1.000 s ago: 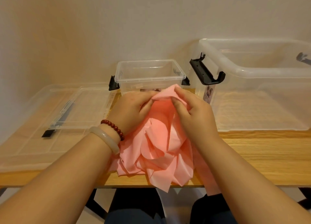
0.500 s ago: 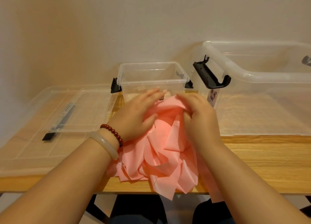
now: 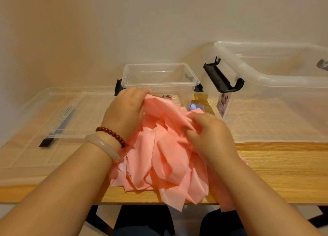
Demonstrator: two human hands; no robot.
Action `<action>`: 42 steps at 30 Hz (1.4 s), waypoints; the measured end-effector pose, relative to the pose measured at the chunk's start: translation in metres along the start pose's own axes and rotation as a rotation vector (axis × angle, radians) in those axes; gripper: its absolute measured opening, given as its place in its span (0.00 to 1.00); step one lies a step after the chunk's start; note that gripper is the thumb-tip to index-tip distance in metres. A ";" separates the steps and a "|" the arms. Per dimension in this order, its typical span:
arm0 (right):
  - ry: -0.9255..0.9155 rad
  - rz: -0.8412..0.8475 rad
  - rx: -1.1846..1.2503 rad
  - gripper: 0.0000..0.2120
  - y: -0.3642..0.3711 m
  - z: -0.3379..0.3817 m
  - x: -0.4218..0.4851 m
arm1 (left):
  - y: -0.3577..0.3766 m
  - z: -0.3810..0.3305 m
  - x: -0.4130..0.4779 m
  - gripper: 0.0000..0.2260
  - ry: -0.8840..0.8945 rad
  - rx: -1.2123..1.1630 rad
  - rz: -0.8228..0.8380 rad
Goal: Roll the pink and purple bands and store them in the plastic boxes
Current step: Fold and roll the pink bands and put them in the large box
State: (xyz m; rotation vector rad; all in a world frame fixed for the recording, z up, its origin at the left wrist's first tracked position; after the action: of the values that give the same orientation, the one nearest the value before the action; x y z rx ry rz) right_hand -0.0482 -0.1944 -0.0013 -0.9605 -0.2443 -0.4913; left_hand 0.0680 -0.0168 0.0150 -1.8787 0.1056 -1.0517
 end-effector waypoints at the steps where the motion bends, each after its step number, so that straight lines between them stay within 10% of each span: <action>1: -0.016 -0.069 -0.006 0.13 -0.002 -0.001 0.003 | -0.001 0.000 -0.001 0.24 -0.025 0.008 0.003; 12: -0.156 0.012 0.229 0.23 0.012 0.010 -0.007 | 0.018 -0.031 -0.014 0.23 0.209 -0.222 0.213; 17: 0.029 0.060 0.085 0.40 0.009 -0.009 -0.013 | 0.034 -0.018 -0.019 0.15 0.098 -0.145 -0.058; 22: 0.030 -0.137 0.071 0.09 0.011 -0.027 -0.012 | 0.029 -0.017 -0.023 0.16 0.035 -0.110 -0.199; 28: 0.063 -0.317 0.344 0.11 -0.007 -0.010 -0.001 | 0.021 -0.021 -0.022 0.18 0.084 -0.056 -0.235; 38: -0.073 0.012 0.748 0.20 -0.003 0.017 0.023 | 0.013 -0.040 -0.005 0.28 0.059 -0.195 0.121; 42: -0.049 -0.143 0.477 0.12 -0.015 0.006 0.016 | 0.016 -0.022 -0.005 0.18 0.007 -0.222 -0.086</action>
State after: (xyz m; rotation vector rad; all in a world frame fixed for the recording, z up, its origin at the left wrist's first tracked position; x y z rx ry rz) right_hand -0.0415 -0.2009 0.0196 -0.4912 -0.4541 -0.5108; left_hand 0.0546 -0.0381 0.0037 -2.0946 0.1524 -1.1437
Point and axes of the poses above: each hand's wrist, its own x-axis towards the middle knuckle, its own y-axis out of the palm, z = x × y, the point moved 3 cm from there along x, towards the middle knuckle, and after that the axes turned 7 degrees about x, right-handed, at the moved point
